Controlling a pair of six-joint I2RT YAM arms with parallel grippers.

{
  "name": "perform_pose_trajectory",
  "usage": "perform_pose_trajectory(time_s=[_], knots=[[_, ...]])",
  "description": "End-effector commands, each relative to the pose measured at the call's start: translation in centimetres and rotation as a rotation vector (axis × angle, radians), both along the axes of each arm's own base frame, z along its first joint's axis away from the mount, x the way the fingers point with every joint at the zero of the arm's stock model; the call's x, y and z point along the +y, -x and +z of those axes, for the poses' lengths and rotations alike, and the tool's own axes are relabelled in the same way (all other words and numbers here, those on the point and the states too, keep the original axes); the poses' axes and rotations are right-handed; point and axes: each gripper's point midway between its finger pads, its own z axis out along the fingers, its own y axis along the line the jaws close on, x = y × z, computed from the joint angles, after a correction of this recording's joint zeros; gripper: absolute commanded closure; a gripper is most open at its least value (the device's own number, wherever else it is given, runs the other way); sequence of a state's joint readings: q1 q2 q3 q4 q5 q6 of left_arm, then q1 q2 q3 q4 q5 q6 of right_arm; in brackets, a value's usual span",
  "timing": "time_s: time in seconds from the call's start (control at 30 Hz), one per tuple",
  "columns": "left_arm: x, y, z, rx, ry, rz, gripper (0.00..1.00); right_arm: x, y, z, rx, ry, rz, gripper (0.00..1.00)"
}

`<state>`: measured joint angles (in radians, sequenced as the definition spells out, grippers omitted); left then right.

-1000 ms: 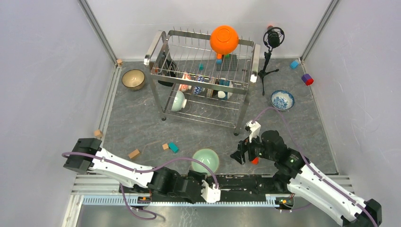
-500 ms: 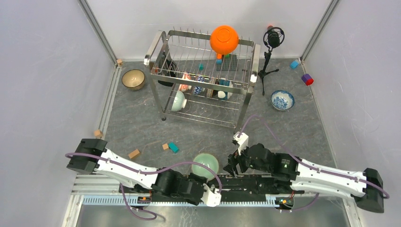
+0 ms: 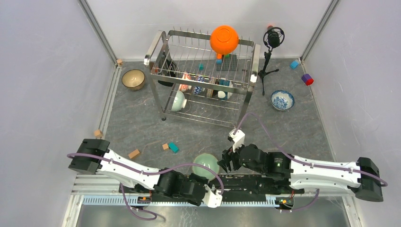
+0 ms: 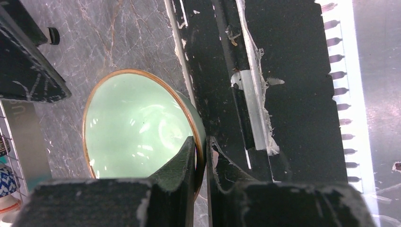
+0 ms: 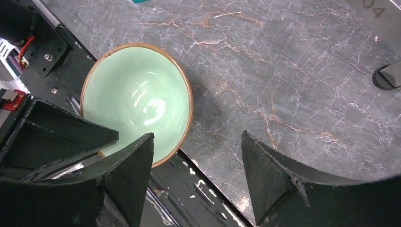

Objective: Unload the bowls from the dish rack
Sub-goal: Place the bowl with the bowl.

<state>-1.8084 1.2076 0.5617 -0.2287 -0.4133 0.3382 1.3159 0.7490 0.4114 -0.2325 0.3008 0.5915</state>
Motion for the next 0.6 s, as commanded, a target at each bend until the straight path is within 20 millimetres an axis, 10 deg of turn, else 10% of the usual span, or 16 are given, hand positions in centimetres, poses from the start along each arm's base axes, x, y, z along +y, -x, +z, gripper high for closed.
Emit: perform_pose_trajectory(time_s=[0.0, 0.57], knots=[[-2.8, -0.2, 3.5, -0.056, 0.137, -0.011, 0.98, 1.9, -1.0, 2.8, -0.017, -0.089, -0.047, 0.28], [-2.7, -0.4, 4.7, -0.057, 0.232, 0.006, 0.98, 3.2, -1.2, 0.4, 0.014, -0.015, -0.048, 0.37]])
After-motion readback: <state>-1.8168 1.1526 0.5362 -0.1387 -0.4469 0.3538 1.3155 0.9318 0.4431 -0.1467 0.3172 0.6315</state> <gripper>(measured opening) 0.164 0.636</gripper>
